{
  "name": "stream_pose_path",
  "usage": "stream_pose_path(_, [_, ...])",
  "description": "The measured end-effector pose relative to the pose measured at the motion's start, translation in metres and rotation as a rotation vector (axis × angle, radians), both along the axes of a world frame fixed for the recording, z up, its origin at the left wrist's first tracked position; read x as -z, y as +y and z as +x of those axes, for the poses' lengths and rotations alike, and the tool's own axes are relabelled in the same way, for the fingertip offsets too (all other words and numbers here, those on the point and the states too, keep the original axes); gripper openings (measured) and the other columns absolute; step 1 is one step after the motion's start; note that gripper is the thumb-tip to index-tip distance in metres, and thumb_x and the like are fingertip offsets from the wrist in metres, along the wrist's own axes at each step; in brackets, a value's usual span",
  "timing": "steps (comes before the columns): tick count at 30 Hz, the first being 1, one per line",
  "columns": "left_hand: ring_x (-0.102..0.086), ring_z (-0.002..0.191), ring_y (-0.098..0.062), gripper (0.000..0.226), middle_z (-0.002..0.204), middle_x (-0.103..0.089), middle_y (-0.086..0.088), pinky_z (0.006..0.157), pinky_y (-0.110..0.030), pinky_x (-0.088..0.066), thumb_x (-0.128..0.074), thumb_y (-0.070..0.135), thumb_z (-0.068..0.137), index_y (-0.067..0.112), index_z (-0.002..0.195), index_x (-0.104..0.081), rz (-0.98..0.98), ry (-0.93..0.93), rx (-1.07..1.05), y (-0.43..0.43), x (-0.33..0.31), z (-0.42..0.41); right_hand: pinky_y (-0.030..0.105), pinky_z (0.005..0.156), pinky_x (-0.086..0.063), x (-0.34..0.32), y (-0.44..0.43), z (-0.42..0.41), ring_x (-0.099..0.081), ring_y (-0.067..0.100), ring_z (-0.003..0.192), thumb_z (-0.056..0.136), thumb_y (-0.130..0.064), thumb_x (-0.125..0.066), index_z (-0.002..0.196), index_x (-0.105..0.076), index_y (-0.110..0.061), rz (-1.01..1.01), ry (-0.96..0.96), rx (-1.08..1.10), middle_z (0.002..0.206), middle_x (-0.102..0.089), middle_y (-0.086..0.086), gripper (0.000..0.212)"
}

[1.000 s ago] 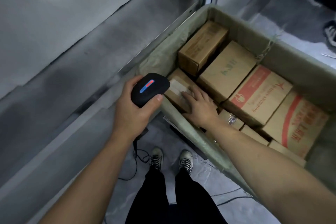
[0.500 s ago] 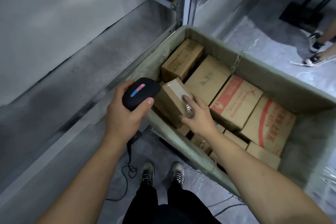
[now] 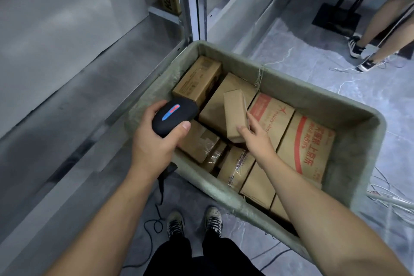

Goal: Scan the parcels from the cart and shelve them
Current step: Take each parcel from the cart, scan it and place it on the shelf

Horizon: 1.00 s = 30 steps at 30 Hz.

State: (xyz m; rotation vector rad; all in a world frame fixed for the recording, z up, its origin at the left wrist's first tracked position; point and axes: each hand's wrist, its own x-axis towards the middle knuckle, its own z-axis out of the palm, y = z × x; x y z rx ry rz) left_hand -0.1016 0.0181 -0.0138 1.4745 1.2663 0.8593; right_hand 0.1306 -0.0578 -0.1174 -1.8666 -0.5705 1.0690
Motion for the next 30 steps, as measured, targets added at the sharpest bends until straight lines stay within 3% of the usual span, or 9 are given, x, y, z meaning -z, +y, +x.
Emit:
stream_pose_path(4, [-0.071,0.084,-0.03,0.063,0.11,-0.072,0.009,0.084,-0.053,-0.06,-0.079,0.055,0.063,0.045,0.122,-0.058,0.003,0.008,-0.003,-0.001,0.002,0.006,0.025,0.118,-0.024,-0.004,0.001,0.007,-0.034,0.005,0.141,0.103,-0.024,-0.054,0.155,-0.034,-0.034,0.039,-0.128,-0.001,0.153,-0.039,-0.013,0.057])
stream_pose_path(7, [-0.069,0.077,-0.025,0.066,0.108,-0.072,0.007,0.066,-0.031,-0.058,-0.079,0.051,0.063,0.038,0.123,-0.058,-0.003,-0.023,-0.002,-0.002,-0.002,0.008,0.024,0.119,-0.012,-0.003,0.006,0.009,-0.021,0.016,0.152,0.103,-0.028,-0.054,0.155,-0.037,-0.03,-0.04,-0.315,-0.103,0.164,-0.028,0.004,0.055])
stream_pose_path(10, [-0.067,0.07,-0.021,0.061,0.106,-0.072,0.005,0.058,-0.022,-0.053,-0.081,0.044,0.065,0.037,0.122,-0.058,-0.004,-0.052,-0.007,-0.004,-0.008,0.01,0.035,0.12,-0.019,-0.009,0.015,0.008,-0.02,0.024,0.152,0.096,-0.041,-0.062,0.156,-0.034,-0.032,-0.132,-0.379,-0.124,0.165,-0.023,0.006,0.066])
stream_pose_path(13, [-0.068,0.068,-0.019,0.058,0.103,-0.073,0.006,0.062,-0.026,-0.054,-0.078,0.052,0.061,0.045,0.116,-0.058,-0.005,-0.05,-0.013,-0.004,-0.01,0.007,0.041,0.112,-0.034,-0.018,0.021,0.009,-0.031,0.031,0.144,0.093,-0.042,-0.067,0.154,-0.034,-0.035,-0.218,-0.483,-0.113,0.16,-0.03,0.006,0.07])
stream_pose_path(15, [-0.069,0.073,-0.02,0.058,0.104,-0.073,0.006,0.069,-0.036,-0.059,-0.078,0.053,0.062,0.048,0.116,-0.058,-0.005,-0.039,-0.024,-0.003,-0.008,0.004,0.042,0.106,-0.039,-0.023,0.022,0.01,-0.038,0.034,0.136,0.093,-0.04,-0.067,0.153,-0.035,-0.035,-0.278,-0.584,-0.137,0.151,-0.041,0.006,0.068])
stream_pose_path(18, [-0.07,0.084,-0.025,0.056,0.109,-0.073,0.006,0.087,-0.054,-0.059,-0.079,0.055,0.064,0.053,0.116,-0.058,0.012,-0.011,-0.038,-0.003,-0.007,-0.002,0.041,0.105,-0.041,-0.03,0.024,0.014,-0.044,0.036,0.131,0.093,-0.032,-0.068,0.151,-0.038,-0.03,-0.291,-0.585,-0.136,0.144,-0.05,0.011,0.066])
stream_pose_path(24, [-0.071,0.085,-0.029,0.057,0.112,-0.072,0.006,0.087,-0.057,-0.058,-0.079,0.056,0.064,0.053,0.116,-0.058,0.026,-0.027,-0.067,-0.011,-0.011,-0.011,0.034,0.108,-0.039,-0.047,0.018,0.011,-0.045,0.032,0.134,0.097,-0.014,-0.064,0.155,-0.033,-0.029,-0.288,-0.459,-0.122,0.146,-0.049,0.014,0.068])
stream_pose_path(27, [-0.071,0.085,-0.03,0.063,0.113,-0.072,0.004,0.085,-0.054,-0.06,-0.079,0.057,0.064,0.046,0.122,-0.058,0.044,-0.041,-0.068,-0.015,-0.016,-0.022,0.032,0.113,-0.034,-0.051,0.014,0.001,-0.042,0.029,0.139,0.096,-0.01,-0.064,0.157,-0.03,-0.027,-0.196,-0.43,-0.144,0.154,-0.044,0.009,0.072])
stream_pose_path(30, [-0.068,0.076,-0.021,0.072,0.11,-0.071,0.0,0.066,-0.033,-0.059,-0.08,0.052,0.063,0.031,0.129,-0.059,0.066,-0.085,-0.066,-0.022,-0.025,-0.037,0.037,0.114,-0.036,-0.06,0.013,-0.013,-0.041,0.026,0.142,0.095,-0.011,-0.065,0.158,-0.026,-0.033,-0.099,-0.41,-0.142,0.157,-0.04,0.002,0.078])
